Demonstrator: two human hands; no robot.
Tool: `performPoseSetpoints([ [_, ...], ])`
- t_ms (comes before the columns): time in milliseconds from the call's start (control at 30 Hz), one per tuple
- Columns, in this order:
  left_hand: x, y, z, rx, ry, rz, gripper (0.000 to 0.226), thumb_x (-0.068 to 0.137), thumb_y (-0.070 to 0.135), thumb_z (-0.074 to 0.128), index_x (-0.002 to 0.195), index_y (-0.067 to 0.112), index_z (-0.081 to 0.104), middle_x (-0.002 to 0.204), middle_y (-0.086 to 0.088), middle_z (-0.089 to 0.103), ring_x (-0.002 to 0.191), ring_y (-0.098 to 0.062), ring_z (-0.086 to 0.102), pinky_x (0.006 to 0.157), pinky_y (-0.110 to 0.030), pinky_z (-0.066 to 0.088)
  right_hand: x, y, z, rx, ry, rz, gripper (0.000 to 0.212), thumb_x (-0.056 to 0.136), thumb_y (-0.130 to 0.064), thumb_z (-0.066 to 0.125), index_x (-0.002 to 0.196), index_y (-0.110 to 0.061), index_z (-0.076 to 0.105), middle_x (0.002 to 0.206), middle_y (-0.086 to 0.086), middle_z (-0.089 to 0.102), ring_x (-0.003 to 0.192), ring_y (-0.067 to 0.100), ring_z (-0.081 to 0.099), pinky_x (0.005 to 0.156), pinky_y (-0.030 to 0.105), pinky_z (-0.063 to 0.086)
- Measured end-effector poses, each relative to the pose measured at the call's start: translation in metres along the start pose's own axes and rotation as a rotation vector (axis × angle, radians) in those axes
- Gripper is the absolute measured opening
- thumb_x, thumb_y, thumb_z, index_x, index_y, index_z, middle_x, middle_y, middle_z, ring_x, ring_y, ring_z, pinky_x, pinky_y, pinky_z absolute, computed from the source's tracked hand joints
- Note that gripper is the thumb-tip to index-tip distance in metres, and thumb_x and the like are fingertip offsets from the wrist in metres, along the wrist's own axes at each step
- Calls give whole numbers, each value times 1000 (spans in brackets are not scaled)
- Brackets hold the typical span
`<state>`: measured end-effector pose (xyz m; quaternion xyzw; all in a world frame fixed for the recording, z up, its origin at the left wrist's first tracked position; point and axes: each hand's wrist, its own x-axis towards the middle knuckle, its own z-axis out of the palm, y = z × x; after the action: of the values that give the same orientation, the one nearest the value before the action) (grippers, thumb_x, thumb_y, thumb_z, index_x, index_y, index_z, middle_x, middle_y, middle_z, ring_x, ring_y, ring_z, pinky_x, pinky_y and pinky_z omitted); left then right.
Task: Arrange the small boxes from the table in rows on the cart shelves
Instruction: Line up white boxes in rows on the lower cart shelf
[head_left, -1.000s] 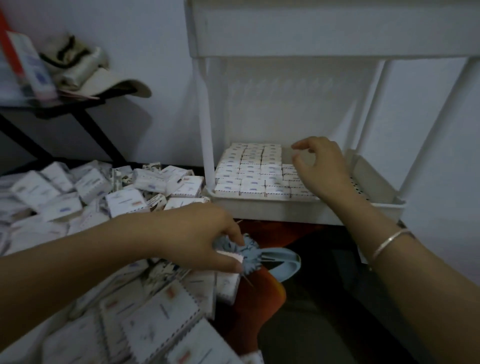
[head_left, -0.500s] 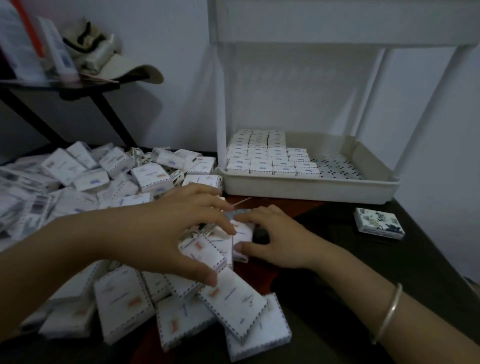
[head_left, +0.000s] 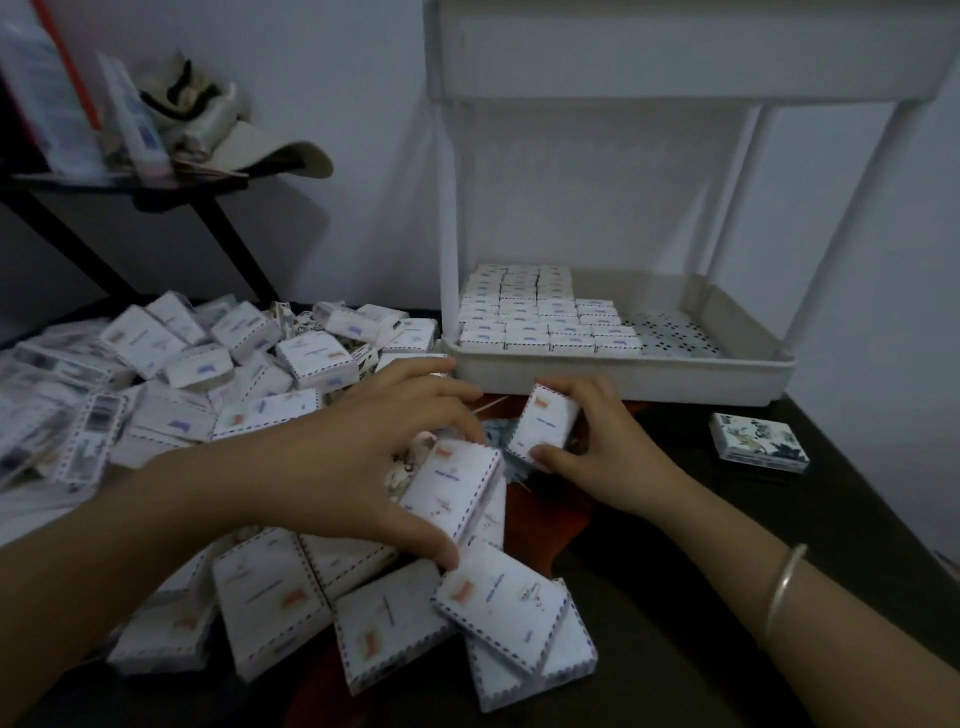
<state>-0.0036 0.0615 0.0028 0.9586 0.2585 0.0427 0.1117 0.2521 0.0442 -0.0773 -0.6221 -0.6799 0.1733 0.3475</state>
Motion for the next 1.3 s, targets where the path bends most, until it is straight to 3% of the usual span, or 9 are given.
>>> performPoseSetpoints([
  [67, 7, 3, 1, -42, 71, -4, 76, 60, 74, 71, 126, 54, 39, 136, 42, 23, 131, 19, 11, 103, -9, 18, 0, 4, -1, 148, -5, 59, 63, 80, -17, 76, 131, -32, 44, 129, -7, 43, 113, 3, 48, 86, 13, 46],
  [167, 26, 5, 4, -87, 148, 10, 77, 62, 73, 67, 131, 56, 36, 131, 39, 38, 123, 15, 33, 99, -12, 32, -3, 6, -7, 445, -14, 181, 56, 82, -5, 71, 127, -31, 49, 117, 0, 58, 101, 11, 63, 73, 26, 58],
  [433, 87, 4, 15, -269, 196, -52, 76, 77, 36, 78, 129, 64, 29, 131, 20, 29, 121, 4, 35, 91, -10, 40, 4, 17, -27, 743, 158, 289, 41, 86, 5, 55, 110, -28, 60, 107, 12, 64, 83, 24, 65, 61, 32, 54],
  [733, 133, -8, 32, -606, 348, -186, 63, 80, 9, 69, 118, 54, 48, 133, 14, 37, 107, 4, 42, 68, -4, 39, 13, 30, -59, 658, 414, 235, 38, 92, -4, 57, 115, -34, 56, 112, -5, 60, 94, 14, 65, 68, 26, 57],
  [867, 142, -7, 44, -699, 373, -223, 43, 82, 21, 74, 115, 42, 54, 133, 11, 40, 101, 5, 44, 63, -3, 43, 50, 41, -86, 476, 565, 120, 41, 85, -1, 64, 104, -37, 56, 110, -4, 65, 99, 14, 64, 82, 34, 56],
  [1033, 142, -10, 52, -426, 418, -221, 64, 70, 36, 82, 118, 55, 43, 121, 29, 40, 109, 14, 38, 78, 0, 31, 115, 60, -102, 276, 668, 132, 31, 87, -9, 59, 110, -29, 50, 103, -7, 61, 84, 6, 61, 62, 18, 49],
  [1133, 143, -11, 51, -389, 466, -247, 85, 72, 24, 76, 126, 62, 23, 117, 29, 39, 104, 11, 42, 76, -6, 37, 146, 68, -101, 120, 602, 184, 30, 92, -14, 54, 119, -25, 47, 109, -4, 55, 80, 16, 61, 58, 29, 50],
  [1233, 147, -13, 37, -392, 551, -317, 71, 73, 24, 76, 117, 50, 27, 113, 26, 37, 96, 16, 40, 67, -4, 39, 170, 74, -97, 74, 482, 187, 27, 91, -11, 52, 116, -21, 52, 103, -1, 57, 89, 23, 63, 75, 38, 55],
  [1300, 151, -15, 25, -325, 521, -324, 63, 74, 29, 76, 112, 47, 30, 112, 22, 34, 95, 15, 39, 65, -4, 38, 180, 77, -92, 181, 390, 209, 24, 90, -11, 57, 112, -19, 58, 100, -1, 60, 87, 18, 62, 75, 28, 53],
])
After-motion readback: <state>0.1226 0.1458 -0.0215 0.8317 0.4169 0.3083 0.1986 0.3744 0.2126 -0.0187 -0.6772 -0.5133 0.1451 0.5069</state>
